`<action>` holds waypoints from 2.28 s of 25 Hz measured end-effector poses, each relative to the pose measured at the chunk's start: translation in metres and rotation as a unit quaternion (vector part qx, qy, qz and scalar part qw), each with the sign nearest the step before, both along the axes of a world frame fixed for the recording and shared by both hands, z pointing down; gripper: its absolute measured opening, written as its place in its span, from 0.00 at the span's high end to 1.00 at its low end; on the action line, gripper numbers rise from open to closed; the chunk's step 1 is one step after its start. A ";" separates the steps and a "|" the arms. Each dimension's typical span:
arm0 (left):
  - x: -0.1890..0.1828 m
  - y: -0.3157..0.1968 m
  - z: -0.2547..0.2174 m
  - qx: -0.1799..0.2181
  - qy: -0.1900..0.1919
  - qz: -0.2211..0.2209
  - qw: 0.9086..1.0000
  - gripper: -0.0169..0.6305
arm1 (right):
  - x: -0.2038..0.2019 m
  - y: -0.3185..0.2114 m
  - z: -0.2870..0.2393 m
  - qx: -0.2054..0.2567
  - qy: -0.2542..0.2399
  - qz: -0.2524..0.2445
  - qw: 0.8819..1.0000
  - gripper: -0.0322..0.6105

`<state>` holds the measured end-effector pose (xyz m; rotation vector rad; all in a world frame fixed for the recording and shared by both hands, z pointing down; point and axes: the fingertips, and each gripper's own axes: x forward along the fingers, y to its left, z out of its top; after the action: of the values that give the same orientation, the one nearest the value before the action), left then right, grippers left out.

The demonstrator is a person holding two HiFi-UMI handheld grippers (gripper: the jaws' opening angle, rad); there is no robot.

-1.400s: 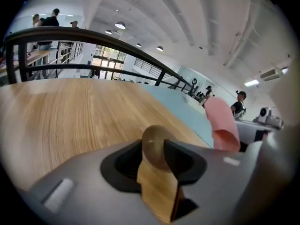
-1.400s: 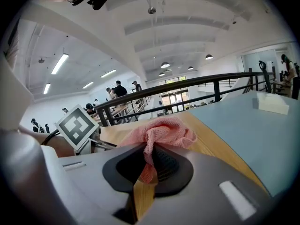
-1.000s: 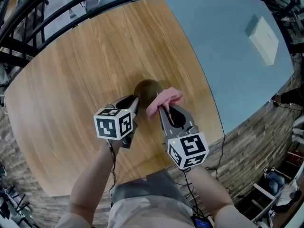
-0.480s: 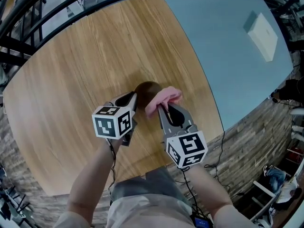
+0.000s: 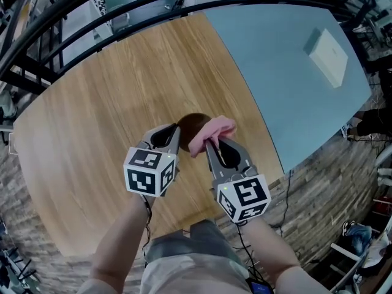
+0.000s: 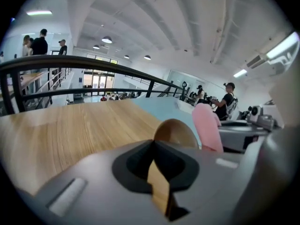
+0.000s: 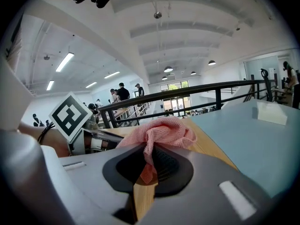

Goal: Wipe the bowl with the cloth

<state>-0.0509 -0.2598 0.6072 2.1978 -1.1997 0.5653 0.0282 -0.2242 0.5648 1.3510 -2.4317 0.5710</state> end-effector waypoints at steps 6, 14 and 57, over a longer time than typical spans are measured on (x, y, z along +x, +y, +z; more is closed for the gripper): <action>-0.008 0.020 -0.065 0.057 -0.020 0.009 0.998 0.96 | -0.012 0.016 -0.054 0.044 0.012 -0.023 0.999 0.89; -0.013 0.063 -0.150 0.143 -0.070 0.029 0.987 0.96 | -0.037 0.049 -0.122 0.081 0.033 -0.070 0.994 0.89; -0.027 0.129 -0.278 0.236 -0.053 0.010 0.970 0.95 | -0.043 0.091 -0.170 0.064 0.113 -0.070 0.989 0.90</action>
<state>-0.0782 -0.1310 0.3291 2.6015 -1.4933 0.4414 -0.0147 -0.1330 0.3948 1.2062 -2.3858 0.2165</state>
